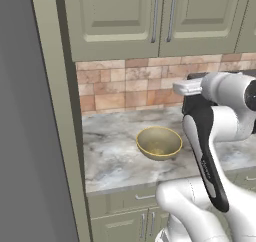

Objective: Open the cabinet. Pick the pear and pear from the cabinet and place them into the bowl. Then close the cabinet.

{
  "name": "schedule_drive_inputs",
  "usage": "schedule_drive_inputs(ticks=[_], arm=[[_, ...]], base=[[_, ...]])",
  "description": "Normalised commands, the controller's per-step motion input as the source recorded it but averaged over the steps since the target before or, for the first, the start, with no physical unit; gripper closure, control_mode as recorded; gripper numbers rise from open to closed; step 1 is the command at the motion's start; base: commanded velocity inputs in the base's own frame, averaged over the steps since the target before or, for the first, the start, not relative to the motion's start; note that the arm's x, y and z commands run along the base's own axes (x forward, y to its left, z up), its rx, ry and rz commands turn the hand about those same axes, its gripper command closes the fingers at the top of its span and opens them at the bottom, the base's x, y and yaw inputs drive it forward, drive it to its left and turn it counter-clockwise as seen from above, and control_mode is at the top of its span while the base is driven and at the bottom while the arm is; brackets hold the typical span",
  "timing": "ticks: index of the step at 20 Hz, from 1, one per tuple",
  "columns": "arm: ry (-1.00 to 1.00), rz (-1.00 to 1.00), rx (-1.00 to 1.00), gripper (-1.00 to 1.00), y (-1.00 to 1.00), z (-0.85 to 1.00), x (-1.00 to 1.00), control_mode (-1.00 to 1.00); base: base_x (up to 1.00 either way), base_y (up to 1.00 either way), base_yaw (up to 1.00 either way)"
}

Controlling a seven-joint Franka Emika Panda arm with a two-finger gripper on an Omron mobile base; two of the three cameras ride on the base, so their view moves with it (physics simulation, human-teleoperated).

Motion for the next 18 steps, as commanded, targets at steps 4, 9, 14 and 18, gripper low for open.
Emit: schedule_drive_inputs(ticks=[4, 9, 14, 18], arm=[[-0.31, 0.0, 0.0, -1.0, -0.01, 0.55, -0.12, -1.0], [-0.24, 0.0, 0.0, -1.0, 0.0, 0.52, -0.05, -1.0], [-0.16, 0.0, 0.0, -1.0, -0.01, 0.43, 0.0, -1.0], [-0.12, 0.03, 0.0, -1.0, 0.0, 0.48, 0.0, -1.0]], base=[[0.0, 0.0, 0.0], [0.0, 0.0, 0.0], [0.0, 0.0, 0.0], [0.0, 0.0, 0.0]])
